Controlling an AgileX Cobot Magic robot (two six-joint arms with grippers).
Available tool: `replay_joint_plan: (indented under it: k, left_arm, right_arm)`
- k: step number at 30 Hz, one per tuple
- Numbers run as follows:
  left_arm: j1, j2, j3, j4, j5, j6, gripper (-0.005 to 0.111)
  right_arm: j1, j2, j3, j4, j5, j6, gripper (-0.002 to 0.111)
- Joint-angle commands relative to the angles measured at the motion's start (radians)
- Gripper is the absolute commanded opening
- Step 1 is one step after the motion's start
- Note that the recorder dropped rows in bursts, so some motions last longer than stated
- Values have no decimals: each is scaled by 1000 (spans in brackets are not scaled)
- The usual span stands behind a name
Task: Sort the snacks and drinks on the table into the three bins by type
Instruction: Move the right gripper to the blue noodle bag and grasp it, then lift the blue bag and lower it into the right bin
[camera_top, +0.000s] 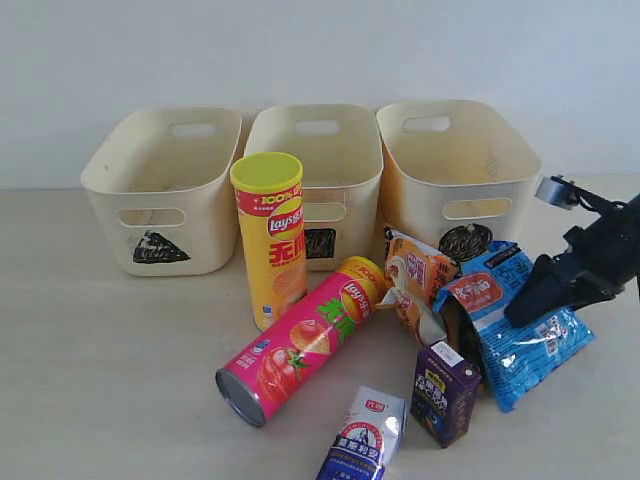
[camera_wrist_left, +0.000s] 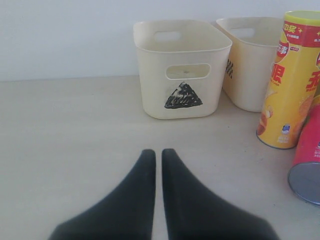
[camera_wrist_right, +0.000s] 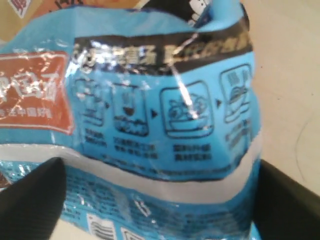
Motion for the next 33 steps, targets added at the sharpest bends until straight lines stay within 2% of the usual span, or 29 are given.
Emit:
replay_joint_plan:
  k: [1,3,12,33]
  left_arm:
    - [2,-4,3,-5,-6,-7,4]
    - [2,-4,3,-5,-6,-7,4]
    - [2,-4,3,-5,-6,-7,4]
    - [2,-4,3,-5,-6,-7,4]
  right_arm:
    - [-1,-1,-4,3,-3,-11,39]
    - [-1,-1,-4,-7,-2,-11,2]
    - [-4,-39,-4,-41,32,-9,1]
    - [-4,-401,-4,-43,32,35,0]
